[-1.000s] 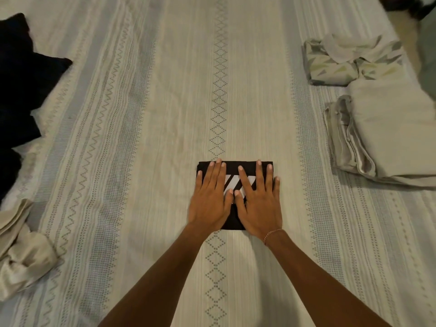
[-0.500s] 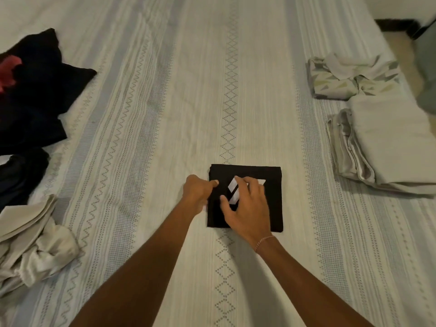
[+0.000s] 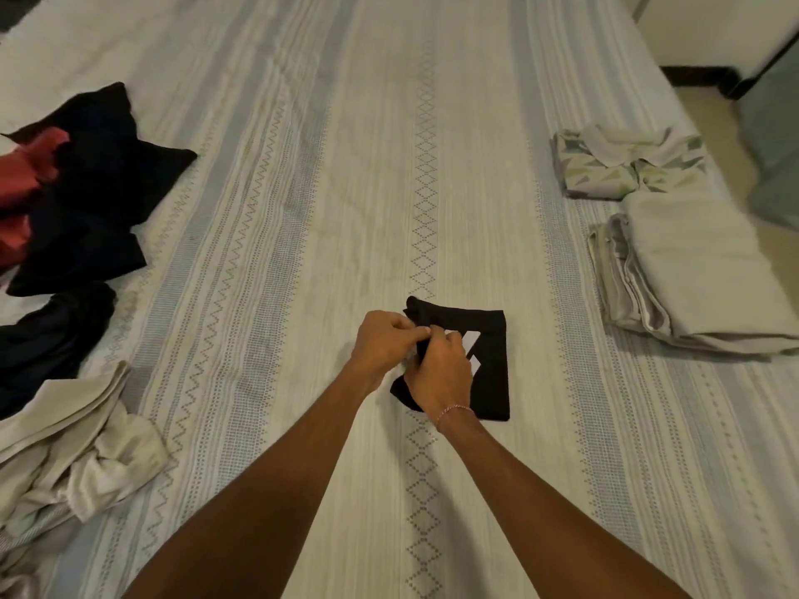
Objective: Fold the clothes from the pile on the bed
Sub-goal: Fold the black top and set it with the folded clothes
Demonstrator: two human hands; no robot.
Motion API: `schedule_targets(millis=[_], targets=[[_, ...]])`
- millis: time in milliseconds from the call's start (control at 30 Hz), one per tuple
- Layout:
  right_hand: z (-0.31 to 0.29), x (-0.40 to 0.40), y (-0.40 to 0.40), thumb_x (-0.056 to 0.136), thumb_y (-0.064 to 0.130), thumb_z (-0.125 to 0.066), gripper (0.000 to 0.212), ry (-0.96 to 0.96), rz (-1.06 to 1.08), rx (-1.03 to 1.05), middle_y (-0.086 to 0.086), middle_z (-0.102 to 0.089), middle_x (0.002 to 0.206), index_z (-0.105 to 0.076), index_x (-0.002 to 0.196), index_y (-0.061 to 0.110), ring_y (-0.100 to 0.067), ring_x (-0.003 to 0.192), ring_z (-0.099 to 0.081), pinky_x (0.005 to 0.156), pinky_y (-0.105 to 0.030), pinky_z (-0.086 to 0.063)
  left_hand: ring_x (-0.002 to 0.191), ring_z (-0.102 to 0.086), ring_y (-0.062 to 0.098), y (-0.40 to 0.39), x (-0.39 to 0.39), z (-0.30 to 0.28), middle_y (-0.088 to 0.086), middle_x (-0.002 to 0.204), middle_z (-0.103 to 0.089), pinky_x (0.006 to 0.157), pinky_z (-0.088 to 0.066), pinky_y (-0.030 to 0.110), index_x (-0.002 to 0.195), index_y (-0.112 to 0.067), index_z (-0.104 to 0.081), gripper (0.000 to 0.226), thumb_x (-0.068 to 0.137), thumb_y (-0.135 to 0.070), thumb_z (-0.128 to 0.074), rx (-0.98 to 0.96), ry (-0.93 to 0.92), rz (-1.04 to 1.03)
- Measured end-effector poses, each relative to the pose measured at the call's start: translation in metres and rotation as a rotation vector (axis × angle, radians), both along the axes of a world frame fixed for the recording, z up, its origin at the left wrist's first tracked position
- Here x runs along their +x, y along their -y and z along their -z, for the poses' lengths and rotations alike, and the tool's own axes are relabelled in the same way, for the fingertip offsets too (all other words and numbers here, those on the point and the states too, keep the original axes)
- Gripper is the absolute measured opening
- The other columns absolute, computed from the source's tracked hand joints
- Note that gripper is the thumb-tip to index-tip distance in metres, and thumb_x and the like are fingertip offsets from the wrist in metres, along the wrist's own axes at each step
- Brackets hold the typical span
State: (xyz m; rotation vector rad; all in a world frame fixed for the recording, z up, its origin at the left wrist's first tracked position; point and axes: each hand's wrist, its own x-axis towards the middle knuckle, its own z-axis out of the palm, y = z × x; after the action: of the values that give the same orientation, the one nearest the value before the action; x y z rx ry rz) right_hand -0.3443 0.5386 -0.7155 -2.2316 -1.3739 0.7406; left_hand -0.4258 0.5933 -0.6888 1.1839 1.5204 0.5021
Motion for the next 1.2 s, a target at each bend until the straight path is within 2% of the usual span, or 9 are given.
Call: schedule_targets(millis=[100, 200, 300, 400, 567, 733, 900, 1033, 1200], targets=[[-0.024, 0.015, 0.005, 0.095, 0.011, -0.064, 0.022, -0.326, 0.11, 0.098, -0.003, -0.066, 0.102, -0.065, 0.116, 0.012, -0.02, 0.094, -0.066, 0.072, -0.017, -0.048, 0.076, -0.07, 0.013, 0.002, -0.005, -0.02, 0.002, 0.077, -0.076, 0.073, -0.052, 0.024, 0.081, -0.01, -0.078, 0.029, 0.091, -0.035, -0.069, 0.031, 0.076, -0.121], [-0.056, 0.03, 0.017, 0.095, 0.009, -0.065, 0.027, -0.781, 0.225, 0.126, -0.001, -0.073, 0.105, -0.067, 0.121, 0.016, -0.018, 0.099, -0.069, 0.085, -0.029, -0.058, 0.084, -0.068, 0.016, 0.005, -0.018, -0.022, 0.004, 0.09, -0.077, 0.086, -0.054, 0.037, 0.093, -0.012, -0.076, 0.041, 0.097, -0.044, -0.051, 0.096, 0.04, -0.353], [-0.079, 0.05, 0.034, 0.096, 0.006, -0.063, 0.03, -1.254, 0.273, 0.1, -0.006, -0.074, 0.117, -0.066, 0.125, 0.013, -0.023, 0.109, -0.07, 0.092, -0.038, -0.058, 0.123, -0.058, 0.031, 0.013, -0.035, -0.006, 0.015, 0.137, -0.06, 0.109, -0.044, 0.048, 0.142, -0.011, -0.054, 0.068, 0.103, -0.061, -0.029, -0.257, 0.055, -0.322], [-0.074, 0.079, 0.055, 0.096, 0.008, -0.061, 0.034, -1.42, 0.266, 0.017, -0.011, -0.071, 0.124, -0.063, 0.13, 0.01, -0.028, 0.117, -0.067, 0.097, -0.041, -0.056, 0.121, -0.061, 0.034, 0.031, -0.048, 0.009, 0.015, 0.13, -0.066, 0.103, -0.049, 0.046, 0.137, -0.014, -0.06, 0.091, 0.092, -0.081, -0.019, -0.641, 0.448, -0.258], [-0.012, 0.12, 0.103, 0.095, 0.021, -0.066, 0.035, -1.174, 0.346, -0.171, -0.009, -0.072, 0.122, -0.064, 0.13, 0.016, -0.027, 0.111, -0.069, 0.092, -0.041, -0.057, 0.127, -0.057, 0.033, 0.06, -0.033, 0.031, 0.017, 0.135, -0.061, 0.113, -0.041, 0.047, 0.141, -0.002, -0.05, 0.087, 0.097, -0.073, -0.025, -0.574, 0.429, -0.209], [0.025, 0.123, 0.116, 0.099, 0.053, -0.053, 0.042, -0.959, 0.418, -0.15, 0.005, -0.069, 0.122, -0.064, 0.127, 0.024, -0.015, 0.113, -0.064, 0.099, -0.032, -0.051, 0.091, -0.064, 0.018, 0.082, -0.016, 0.05, 0.002, 0.093, -0.069, 0.08, -0.052, 0.029, 0.095, -0.015, -0.067, 0.045, 0.107, -0.044, -0.036, -0.21, 0.085, -0.091], [0.03, 0.105, 0.113, 0.105, 0.048, -0.039, 0.027, -0.615, 0.404, -0.017, 0.01, -0.063, 0.106, -0.057, 0.113, 0.029, -0.009, 0.099, -0.059, 0.09, -0.029, -0.047, 0.069, -0.053, 0.016, 0.088, -0.011, 0.056, 0.009, 0.073, -0.056, 0.064, -0.043, 0.027, 0.071, -0.009, -0.053, 0.055, 0.104, -0.051, -0.039, -0.073, -0.172, -0.003], [0.025, 0.101, 0.112, 0.105, 0.043, -0.046, 0.023, -0.475, 0.407, 0.092, 0.011, -0.063, 0.091, -0.06, 0.102, 0.025, -0.004, 0.088, -0.059, 0.068, -0.017, -0.042, 0.092, -0.063, 0.019, 0.079, -0.004, 0.051, -0.001, 0.092, -0.066, 0.089, -0.053, 0.034, 0.094, -0.018, -0.064, 0.047, 0.101, -0.059, -0.042, -0.243, 0.04, -0.087], [0.03, 0.109, 0.122, 0.105, 0.043, -0.045, 0.03, -0.399, 0.409, 0.053, 0.007, -0.064, 0.088, -0.062, 0.098, 0.019, -0.008, 0.084, -0.06, 0.064, -0.017, -0.04, 0.098, -0.066, 0.016, 0.095, 0.006, 0.062, -0.004, 0.103, -0.07, 0.093, -0.055, 0.035, 0.098, -0.03, -0.066, 0.03, 0.1, -0.055, -0.048, -0.202, 0.125, -0.069]])
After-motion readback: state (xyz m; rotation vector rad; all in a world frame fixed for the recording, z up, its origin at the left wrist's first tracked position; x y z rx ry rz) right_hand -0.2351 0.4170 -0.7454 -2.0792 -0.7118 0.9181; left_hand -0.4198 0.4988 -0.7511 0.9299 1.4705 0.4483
